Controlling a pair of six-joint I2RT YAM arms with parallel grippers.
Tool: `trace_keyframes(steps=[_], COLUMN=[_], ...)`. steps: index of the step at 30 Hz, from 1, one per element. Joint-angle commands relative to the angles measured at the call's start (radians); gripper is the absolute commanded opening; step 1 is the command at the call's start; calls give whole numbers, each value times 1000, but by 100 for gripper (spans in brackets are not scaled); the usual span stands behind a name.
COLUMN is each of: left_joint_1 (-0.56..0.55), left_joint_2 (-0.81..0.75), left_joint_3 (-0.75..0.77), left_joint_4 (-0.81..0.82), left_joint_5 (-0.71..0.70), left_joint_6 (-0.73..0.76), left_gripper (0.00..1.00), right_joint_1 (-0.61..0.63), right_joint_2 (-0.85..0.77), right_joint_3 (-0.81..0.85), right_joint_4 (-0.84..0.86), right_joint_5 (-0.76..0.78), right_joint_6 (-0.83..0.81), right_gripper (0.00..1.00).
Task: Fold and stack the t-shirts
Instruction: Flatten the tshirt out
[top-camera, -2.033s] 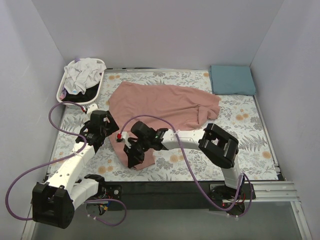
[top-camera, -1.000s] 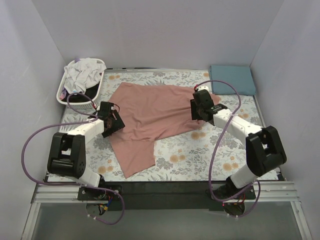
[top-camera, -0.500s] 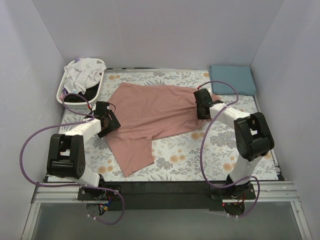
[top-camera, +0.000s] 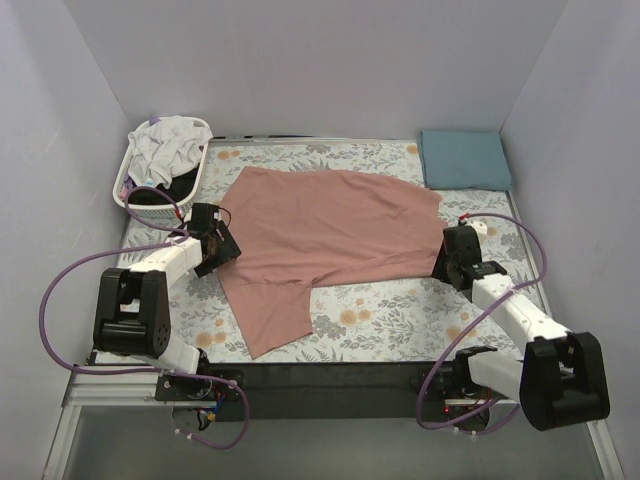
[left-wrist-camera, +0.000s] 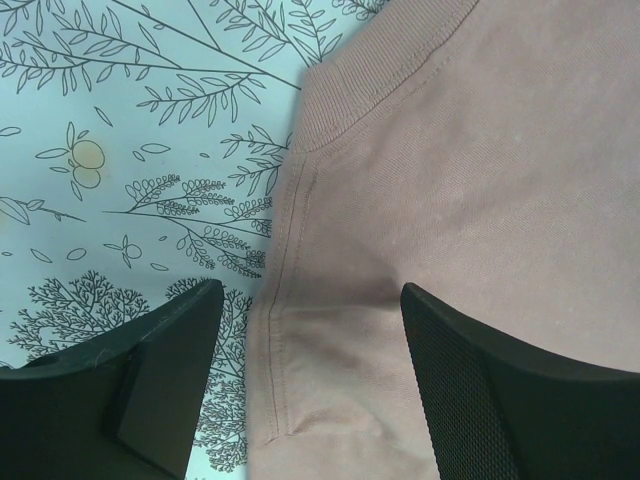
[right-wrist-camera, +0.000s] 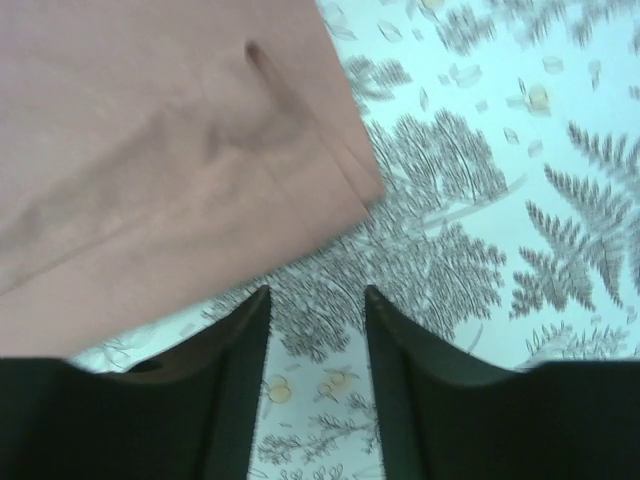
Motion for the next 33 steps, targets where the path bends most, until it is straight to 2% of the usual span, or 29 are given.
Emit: trace_keyframes(steps=[1,6,12,21,33], left_joint_1=[4,4,3,-3,-3], left_joint_2=[-52,-68,-127,-161,-167], left_joint_3=[5,2,-18,-24,-18], left_joint_4=[-8,-3,34,41,41], left_joint_5=[-7,21,45,34,45], left_joint_6=[11,8,16,24,24], left_gripper=[71,71,71,71,71], right_joint_1=[-30,-28,-22,-35,-55], right_joint_2=[-99,-155,15,288,427], right_joint_3=[-90,-57,124,279,327], right_joint_4=[1,-1,1,5,59], right_joint_5=[-41,-128,-127,25,-1], right_joint_6=[74,-2,-123,-45,-42], right_gripper=[53,59,57,49,46])
